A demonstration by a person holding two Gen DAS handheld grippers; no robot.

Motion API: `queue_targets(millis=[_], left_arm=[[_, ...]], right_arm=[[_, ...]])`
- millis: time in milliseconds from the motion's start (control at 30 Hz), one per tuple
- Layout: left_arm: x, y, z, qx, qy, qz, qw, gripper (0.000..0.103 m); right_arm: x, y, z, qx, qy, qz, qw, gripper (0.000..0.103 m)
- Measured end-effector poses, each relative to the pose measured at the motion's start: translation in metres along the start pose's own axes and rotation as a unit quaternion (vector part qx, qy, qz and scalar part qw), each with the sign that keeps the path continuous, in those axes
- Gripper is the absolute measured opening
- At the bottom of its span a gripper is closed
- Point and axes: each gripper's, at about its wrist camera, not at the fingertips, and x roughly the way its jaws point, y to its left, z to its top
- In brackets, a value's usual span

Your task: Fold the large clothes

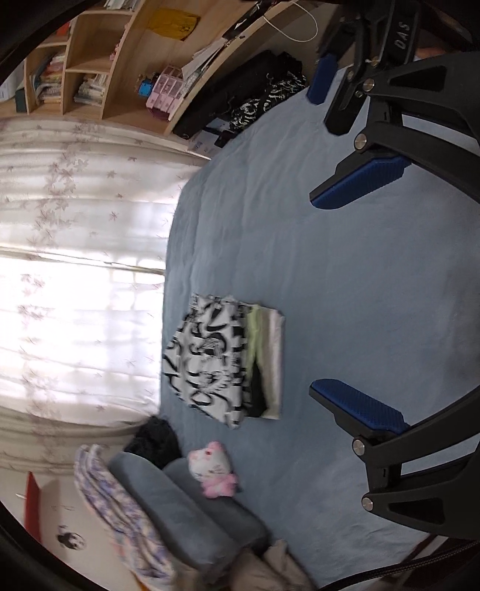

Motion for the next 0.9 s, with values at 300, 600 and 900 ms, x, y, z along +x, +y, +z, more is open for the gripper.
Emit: queue_targets(millis=[300,600,900], left_arm=[[0.032,-0.009,-0.081,0.010,0.015,0.057,0.9982,0.092],[0.050,-0.031,-0.117,0.031,0.049,0.043,0.9974,0.092],[0.056,-0.032,-0.125,0.029,0.069,0.040,0.9964,0.092]], right_arm=[[0.017,-0.024,-0.086,0.050,0.010,-0.045,0.998,0.079],[0.034,-0.031,-0.125,0.069,0.030,-0.072,0.995,0.079],[0.040,-0.037,-0.140,0.078,0.041,-0.076,0.993,0.079]])
